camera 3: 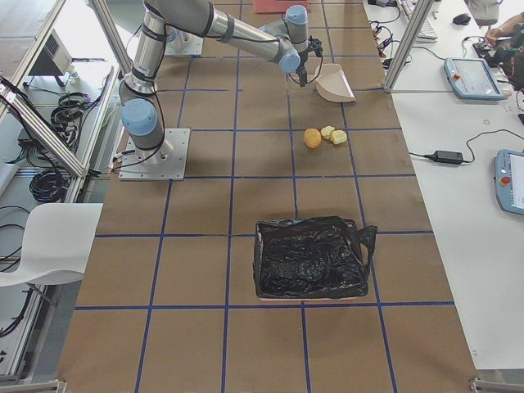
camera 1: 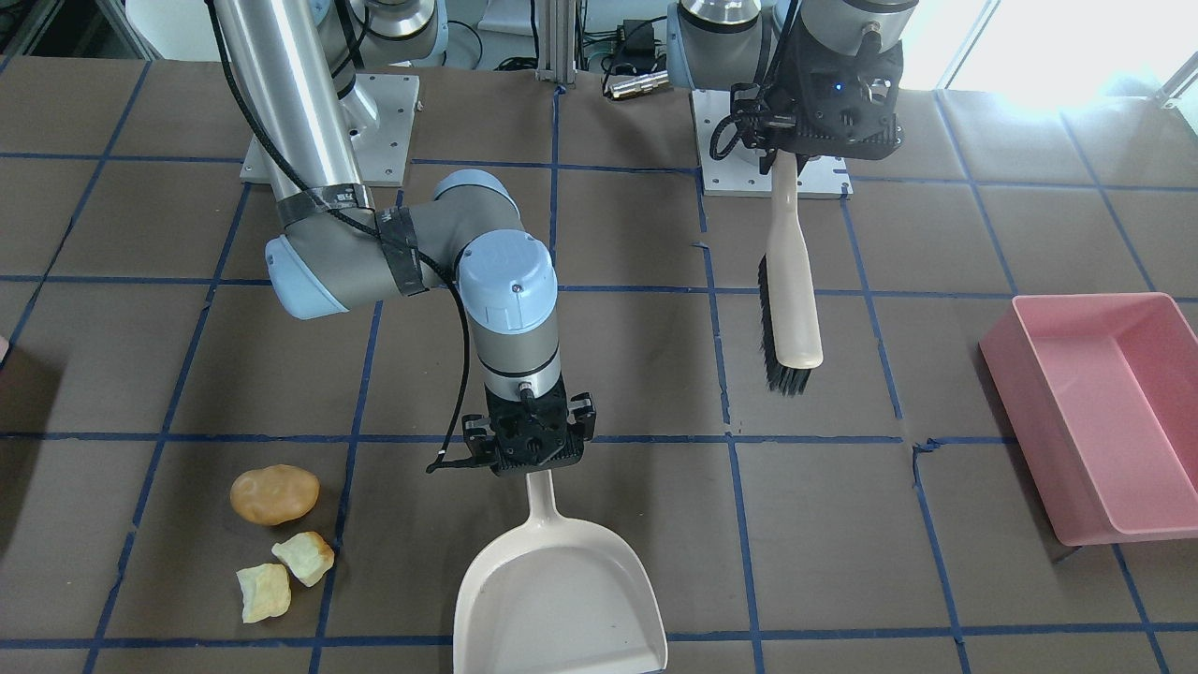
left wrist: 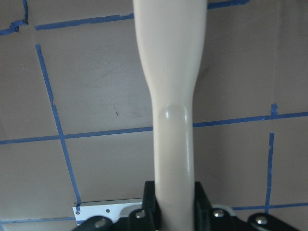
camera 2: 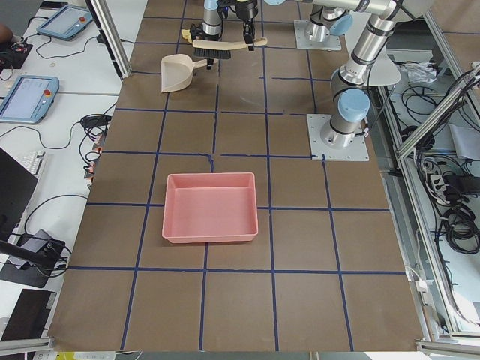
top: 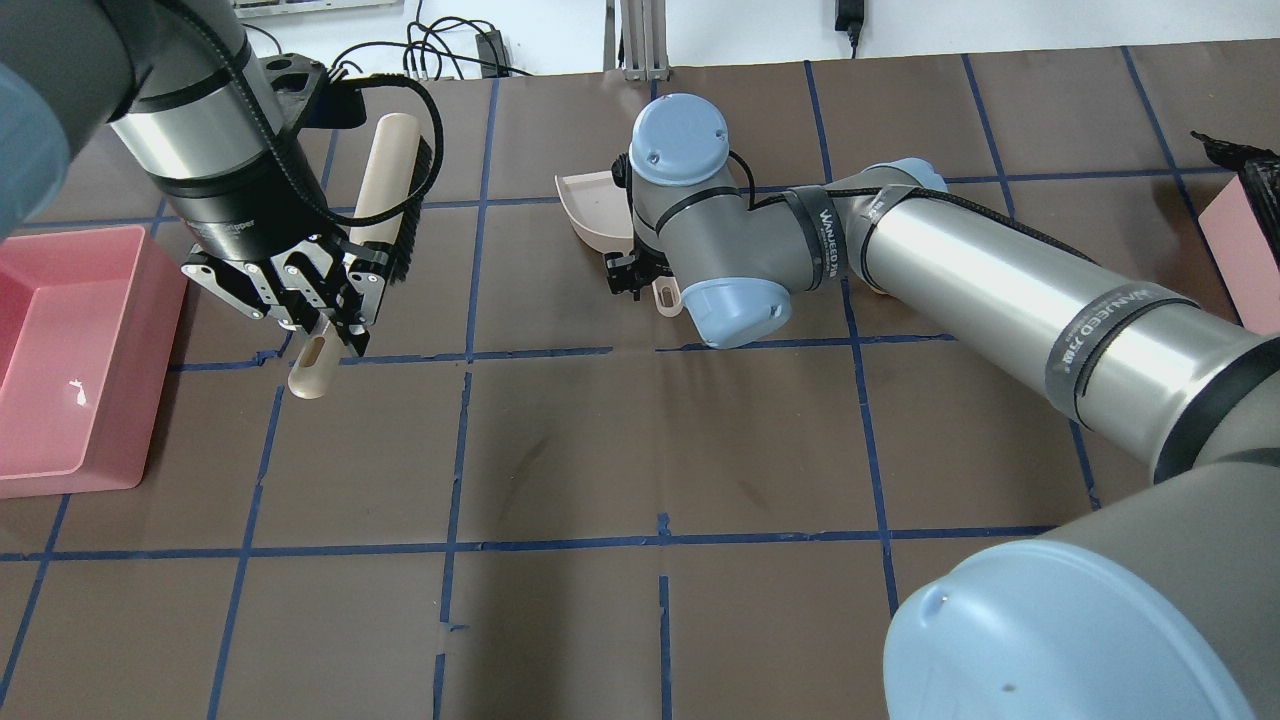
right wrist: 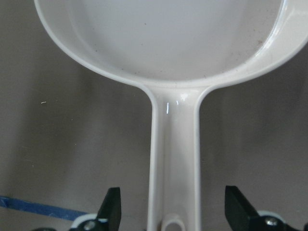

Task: Sweep and dump trash in nearest bin
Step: 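Carry the dustpan with the right gripper past the chunks and set it down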

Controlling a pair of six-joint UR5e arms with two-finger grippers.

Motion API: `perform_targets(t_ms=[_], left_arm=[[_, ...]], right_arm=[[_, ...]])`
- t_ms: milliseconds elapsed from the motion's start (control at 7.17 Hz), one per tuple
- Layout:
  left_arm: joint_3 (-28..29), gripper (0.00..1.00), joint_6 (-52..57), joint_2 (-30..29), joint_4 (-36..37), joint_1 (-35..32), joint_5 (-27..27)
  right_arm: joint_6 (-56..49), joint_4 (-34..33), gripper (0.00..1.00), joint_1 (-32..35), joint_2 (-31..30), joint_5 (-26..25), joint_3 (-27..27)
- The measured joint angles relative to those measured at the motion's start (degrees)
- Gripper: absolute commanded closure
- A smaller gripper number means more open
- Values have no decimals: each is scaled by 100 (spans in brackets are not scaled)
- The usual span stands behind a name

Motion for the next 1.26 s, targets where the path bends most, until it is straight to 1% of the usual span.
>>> perform_targets(t_ms=[140,419,558,698,837,1256], left_arm=[[12,100,-21,-2,1,-1,-86],[19,100,-28,-3,-4,-2,-141],[20,100,-27,-4,-8,-1,-143],[19,100,-25,-4,-15,3,-135],[16,100,-21,-4,-20,6,-124],[12,100,-16,-3,-53,9,-113]], right_arm=[[6,6,46,3,-6,-1,11],[14,15,76,7,-10,-5,8],[11,21,85,6,-13,-39,0],[2,27,91,5,-16,-140,-3],[-3,32,94,5,-28,-236,-6],[-44,147,100,-19,-141,-316,-9]])
